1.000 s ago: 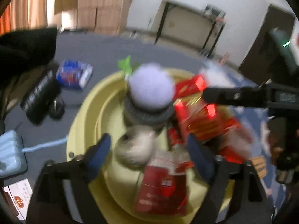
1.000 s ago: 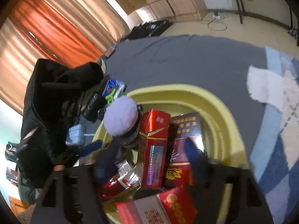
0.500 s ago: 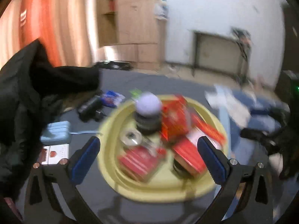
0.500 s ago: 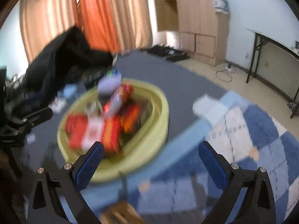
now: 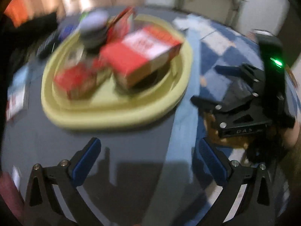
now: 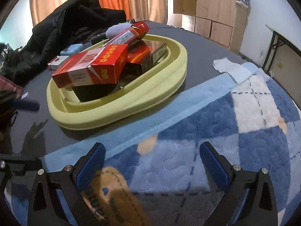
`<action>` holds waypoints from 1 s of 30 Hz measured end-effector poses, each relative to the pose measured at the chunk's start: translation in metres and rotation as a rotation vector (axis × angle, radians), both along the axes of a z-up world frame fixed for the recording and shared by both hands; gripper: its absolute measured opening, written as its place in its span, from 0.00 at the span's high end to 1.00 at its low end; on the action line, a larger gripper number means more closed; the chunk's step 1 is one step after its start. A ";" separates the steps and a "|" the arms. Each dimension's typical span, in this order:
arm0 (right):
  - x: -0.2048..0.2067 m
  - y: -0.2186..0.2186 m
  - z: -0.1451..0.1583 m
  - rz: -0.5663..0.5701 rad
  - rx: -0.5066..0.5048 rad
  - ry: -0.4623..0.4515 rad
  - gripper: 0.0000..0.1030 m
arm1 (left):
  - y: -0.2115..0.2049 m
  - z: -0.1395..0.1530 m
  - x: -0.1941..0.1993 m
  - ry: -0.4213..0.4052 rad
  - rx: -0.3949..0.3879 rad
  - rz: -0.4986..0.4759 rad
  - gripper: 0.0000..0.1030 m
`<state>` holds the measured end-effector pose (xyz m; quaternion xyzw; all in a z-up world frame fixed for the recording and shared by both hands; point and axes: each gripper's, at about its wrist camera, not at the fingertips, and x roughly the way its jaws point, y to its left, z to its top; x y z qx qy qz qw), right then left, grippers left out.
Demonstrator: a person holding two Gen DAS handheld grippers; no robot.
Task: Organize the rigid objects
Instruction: 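Withdraw both open grippers from the yellow tray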
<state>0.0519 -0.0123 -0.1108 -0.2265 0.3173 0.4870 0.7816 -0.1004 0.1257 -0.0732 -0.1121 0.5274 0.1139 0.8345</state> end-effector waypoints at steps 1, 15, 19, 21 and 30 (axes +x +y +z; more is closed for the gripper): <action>0.002 0.001 -0.002 0.000 -0.001 -0.001 0.00 | 0.000 -0.005 -0.004 0.022 -0.018 0.035 0.00; 0.031 0.001 -0.005 0.044 -0.016 0.020 0.00 | 0.024 -0.041 0.013 -0.160 0.126 0.175 0.00; 0.025 0.005 -0.007 0.034 -0.044 -0.025 0.00 | 0.024 -0.043 0.020 -0.166 0.145 0.201 0.00; 0.024 0.005 -0.006 0.033 -0.042 -0.024 0.00 | 0.024 -0.043 0.022 -0.162 0.150 0.207 0.00; 0.026 0.005 -0.006 0.036 -0.051 -0.028 0.00 | 0.026 -0.044 0.018 -0.172 0.114 0.219 0.00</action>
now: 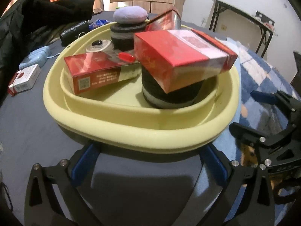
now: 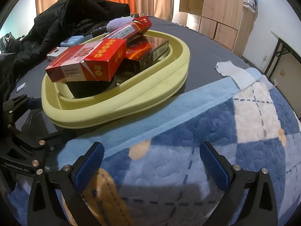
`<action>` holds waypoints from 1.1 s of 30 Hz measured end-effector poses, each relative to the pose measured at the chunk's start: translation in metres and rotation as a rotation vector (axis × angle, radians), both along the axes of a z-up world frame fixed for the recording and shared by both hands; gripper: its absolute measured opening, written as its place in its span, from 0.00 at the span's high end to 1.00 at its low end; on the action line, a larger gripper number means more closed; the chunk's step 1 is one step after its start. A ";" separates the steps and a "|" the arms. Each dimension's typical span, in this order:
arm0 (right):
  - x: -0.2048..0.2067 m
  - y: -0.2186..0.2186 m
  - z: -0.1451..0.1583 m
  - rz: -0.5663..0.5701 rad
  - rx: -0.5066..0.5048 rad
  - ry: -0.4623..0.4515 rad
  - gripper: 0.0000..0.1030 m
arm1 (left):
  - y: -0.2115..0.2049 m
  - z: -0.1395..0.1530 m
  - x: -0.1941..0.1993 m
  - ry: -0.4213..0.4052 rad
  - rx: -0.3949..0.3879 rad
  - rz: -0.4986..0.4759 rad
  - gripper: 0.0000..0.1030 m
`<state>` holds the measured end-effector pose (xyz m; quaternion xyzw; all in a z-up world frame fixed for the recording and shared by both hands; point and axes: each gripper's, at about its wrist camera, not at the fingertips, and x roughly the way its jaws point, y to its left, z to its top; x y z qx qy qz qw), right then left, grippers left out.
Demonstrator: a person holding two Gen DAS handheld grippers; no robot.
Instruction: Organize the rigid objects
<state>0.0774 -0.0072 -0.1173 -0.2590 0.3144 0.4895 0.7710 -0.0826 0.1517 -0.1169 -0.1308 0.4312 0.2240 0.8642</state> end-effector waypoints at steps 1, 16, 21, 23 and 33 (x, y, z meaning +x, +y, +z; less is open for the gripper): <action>0.001 0.000 0.000 0.001 0.002 0.001 0.00 | -0.002 0.001 0.000 0.003 0.012 0.000 0.00; 0.000 0.001 0.000 0.002 0.000 -0.001 0.00 | -0.002 0.001 0.000 -0.001 0.001 0.000 0.00; 0.000 0.001 0.000 0.002 0.000 -0.002 0.00 | -0.002 0.001 0.000 -0.002 0.000 0.000 0.00; 0.000 0.001 0.000 0.002 0.000 -0.002 0.00 | -0.002 0.001 -0.001 -0.001 0.000 0.000 0.00; 0.000 0.001 0.000 0.002 0.000 -0.002 0.00 | -0.002 0.001 -0.001 -0.002 0.000 0.000 0.00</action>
